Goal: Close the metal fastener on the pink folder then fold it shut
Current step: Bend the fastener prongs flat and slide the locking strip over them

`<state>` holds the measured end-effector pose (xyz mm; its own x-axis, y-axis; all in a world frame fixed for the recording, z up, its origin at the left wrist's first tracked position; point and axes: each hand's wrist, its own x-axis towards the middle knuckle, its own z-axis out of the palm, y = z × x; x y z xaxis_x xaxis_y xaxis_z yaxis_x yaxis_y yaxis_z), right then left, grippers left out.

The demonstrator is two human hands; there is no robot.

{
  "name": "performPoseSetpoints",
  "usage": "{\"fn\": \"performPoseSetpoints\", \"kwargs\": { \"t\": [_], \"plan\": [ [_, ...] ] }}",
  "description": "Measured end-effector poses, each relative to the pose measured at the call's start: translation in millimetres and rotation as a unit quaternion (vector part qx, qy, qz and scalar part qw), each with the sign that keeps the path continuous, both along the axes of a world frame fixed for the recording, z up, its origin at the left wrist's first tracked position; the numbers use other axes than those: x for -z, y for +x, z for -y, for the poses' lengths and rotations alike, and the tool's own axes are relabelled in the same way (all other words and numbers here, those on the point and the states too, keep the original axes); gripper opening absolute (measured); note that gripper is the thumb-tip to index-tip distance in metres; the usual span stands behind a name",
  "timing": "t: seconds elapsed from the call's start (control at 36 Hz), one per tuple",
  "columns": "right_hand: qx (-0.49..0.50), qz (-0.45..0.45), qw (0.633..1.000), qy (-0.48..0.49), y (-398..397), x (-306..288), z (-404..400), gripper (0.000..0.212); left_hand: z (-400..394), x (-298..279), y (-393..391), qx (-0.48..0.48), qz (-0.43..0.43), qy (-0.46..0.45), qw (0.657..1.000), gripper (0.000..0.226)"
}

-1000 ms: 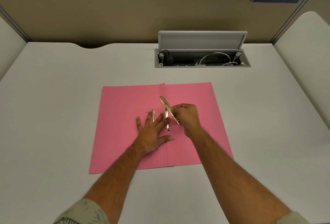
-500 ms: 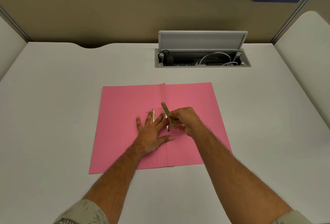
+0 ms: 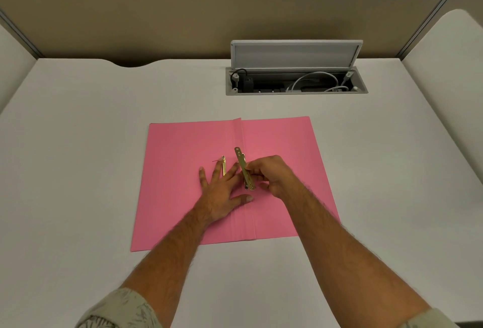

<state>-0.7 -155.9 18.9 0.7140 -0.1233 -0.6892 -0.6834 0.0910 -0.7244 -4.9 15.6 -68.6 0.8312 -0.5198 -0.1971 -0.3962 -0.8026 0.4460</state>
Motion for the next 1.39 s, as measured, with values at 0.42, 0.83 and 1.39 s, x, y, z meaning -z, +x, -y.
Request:
{"fn": "performPoseSetpoints", "kwargs": {
  "t": [0.42, 0.83, 1.39],
  "plan": [
    [0.009, 0.003, 1.0, 0.003, 2, -2, -1, 0.022, 0, 1, -1, -0.004, -0.006, -0.005, 1.0, 0.082],
    [-0.035, 0.03, 0.991, -0.128, 12, 8, -9, 0.017, 1, 5, -1, -0.062, -0.01, -0.044, 0.997, 0.113],
    [-0.101, -0.019, 0.943, -0.317, 13, 9, -21, 0.022, 0, 8, 1, -0.026, 0.0, -0.013, 1.0, 0.099]
  ]
}}
